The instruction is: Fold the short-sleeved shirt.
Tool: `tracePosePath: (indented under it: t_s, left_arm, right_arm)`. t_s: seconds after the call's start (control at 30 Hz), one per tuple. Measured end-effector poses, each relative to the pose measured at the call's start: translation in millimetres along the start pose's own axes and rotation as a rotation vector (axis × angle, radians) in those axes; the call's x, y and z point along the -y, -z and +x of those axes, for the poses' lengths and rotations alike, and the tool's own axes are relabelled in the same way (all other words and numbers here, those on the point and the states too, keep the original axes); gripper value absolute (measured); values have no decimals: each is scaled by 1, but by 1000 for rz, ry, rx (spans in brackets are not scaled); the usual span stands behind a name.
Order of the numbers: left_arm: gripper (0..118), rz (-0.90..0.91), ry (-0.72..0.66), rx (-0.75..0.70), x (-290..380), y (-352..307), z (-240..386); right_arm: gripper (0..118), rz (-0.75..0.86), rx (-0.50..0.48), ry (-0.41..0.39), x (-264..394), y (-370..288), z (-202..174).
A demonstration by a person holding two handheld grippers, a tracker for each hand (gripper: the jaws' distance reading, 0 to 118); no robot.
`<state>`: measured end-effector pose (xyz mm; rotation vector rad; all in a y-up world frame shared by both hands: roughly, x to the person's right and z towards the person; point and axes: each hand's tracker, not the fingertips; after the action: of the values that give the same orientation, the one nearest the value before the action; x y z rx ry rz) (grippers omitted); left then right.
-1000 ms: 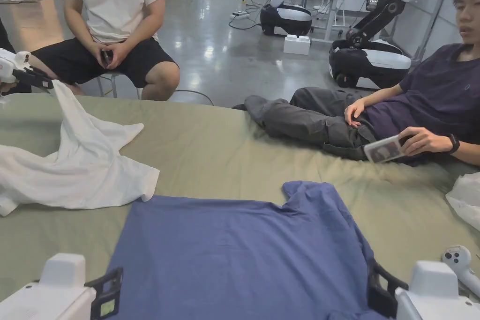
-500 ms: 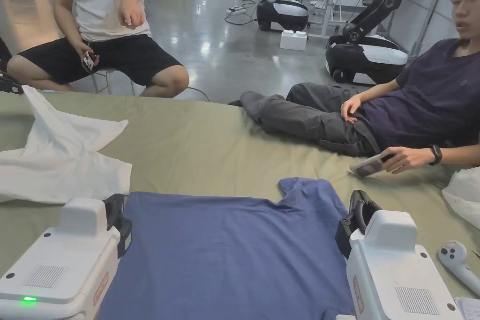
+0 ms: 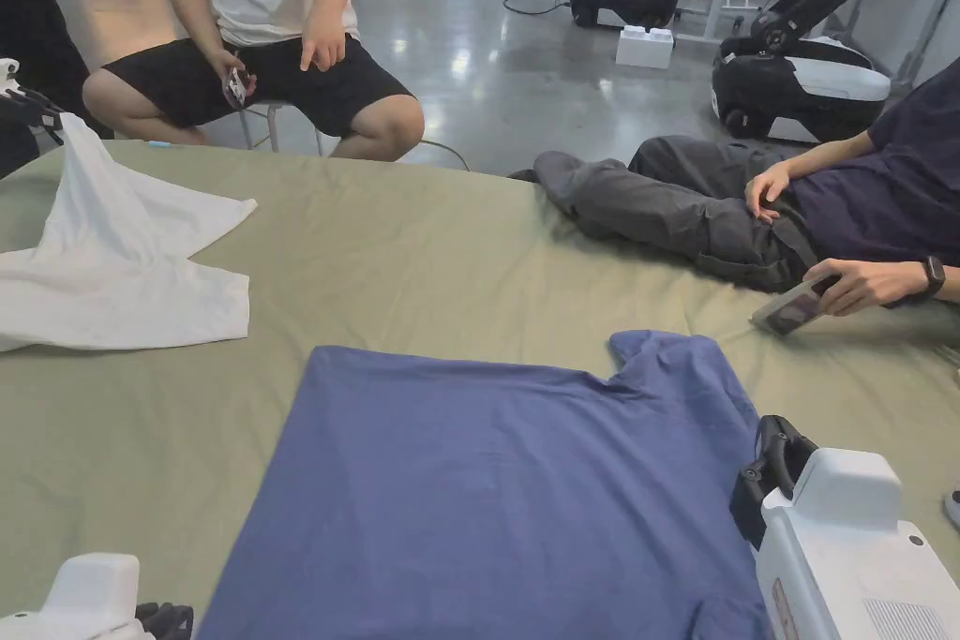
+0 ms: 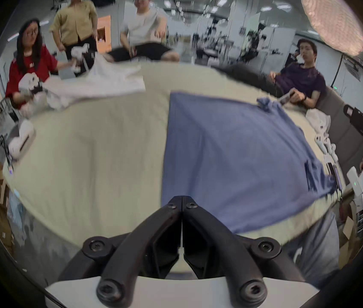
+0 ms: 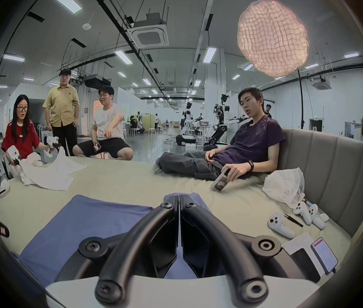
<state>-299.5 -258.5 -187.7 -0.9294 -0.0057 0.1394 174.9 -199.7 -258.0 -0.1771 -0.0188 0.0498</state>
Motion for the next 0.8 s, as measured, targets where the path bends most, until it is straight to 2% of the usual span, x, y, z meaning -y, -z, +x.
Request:
tracePosePath:
  t_s: [0.07,0.1,0.13,0.17,0.5,0.67,0.77,0.8]
  left_arm:
    - [24,-63,-1,-11,13,10,-6]
    - [50,-85,-12,-19,17,16,-8]
    - [65,-118,-23,-29,21,20,-8]
    - [72,-131,-32,-24,24,24,-9]
    - [72,-152,-79,-97,21,79,-10]
    - [66,-147,-44,-129,21,81,2]
    - [41,-153,-12,-104,20,76,10]
    - [25,-155,-4,-87,19,74,13]
  right_arm:
    - [0,-14,-2,-2,4,1,0]
    - [0,-21,-5,-3,6,1,0]
    - [0,-27,-6,-4,8,1,-1]
    - [0,-33,-6,-6,9,1,-1]
    - [0,-71,4,-16,19,1,8]
    - [0,-95,20,-13,24,-3,16]
    - [0,-114,33,-2,28,-6,25]
    - [0,-123,37,2,28,-7,29]
